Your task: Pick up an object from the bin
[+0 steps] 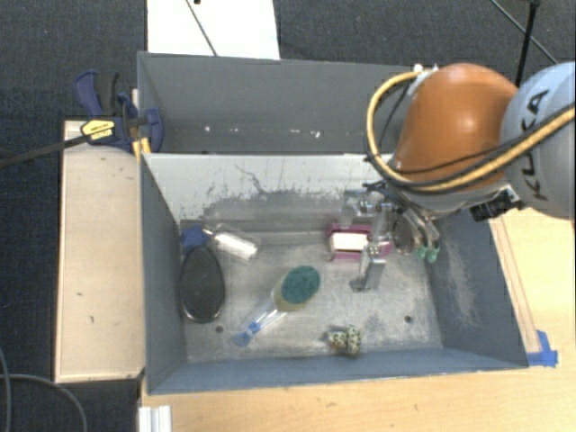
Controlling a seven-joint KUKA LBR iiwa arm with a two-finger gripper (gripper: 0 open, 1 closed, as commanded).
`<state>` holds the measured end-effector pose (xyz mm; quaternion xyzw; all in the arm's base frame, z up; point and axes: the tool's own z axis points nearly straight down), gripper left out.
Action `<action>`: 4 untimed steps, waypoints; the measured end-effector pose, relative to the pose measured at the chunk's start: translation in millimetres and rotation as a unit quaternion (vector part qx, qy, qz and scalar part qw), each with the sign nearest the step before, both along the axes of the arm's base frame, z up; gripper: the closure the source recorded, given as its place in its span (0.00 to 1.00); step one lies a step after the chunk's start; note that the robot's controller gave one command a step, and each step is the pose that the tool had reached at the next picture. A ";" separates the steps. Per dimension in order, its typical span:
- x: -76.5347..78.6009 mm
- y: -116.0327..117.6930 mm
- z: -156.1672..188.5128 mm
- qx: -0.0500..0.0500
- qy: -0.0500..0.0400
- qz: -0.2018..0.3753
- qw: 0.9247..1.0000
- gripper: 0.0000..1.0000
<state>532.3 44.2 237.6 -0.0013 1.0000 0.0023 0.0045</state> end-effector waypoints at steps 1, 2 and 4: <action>-31.9 5.0 -39.3 -0.002 0.005 0.043 0.999 0.00; 62.4 -1.0 -58.4 -0.003 0.001 0.107 0.994 0.00; 22.8 6.5 -166.8 -0.004 0.000 0.401 0.916 0.00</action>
Offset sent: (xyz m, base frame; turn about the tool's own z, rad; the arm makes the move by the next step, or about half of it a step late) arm -0.0313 0.0049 -0.0383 -0.0851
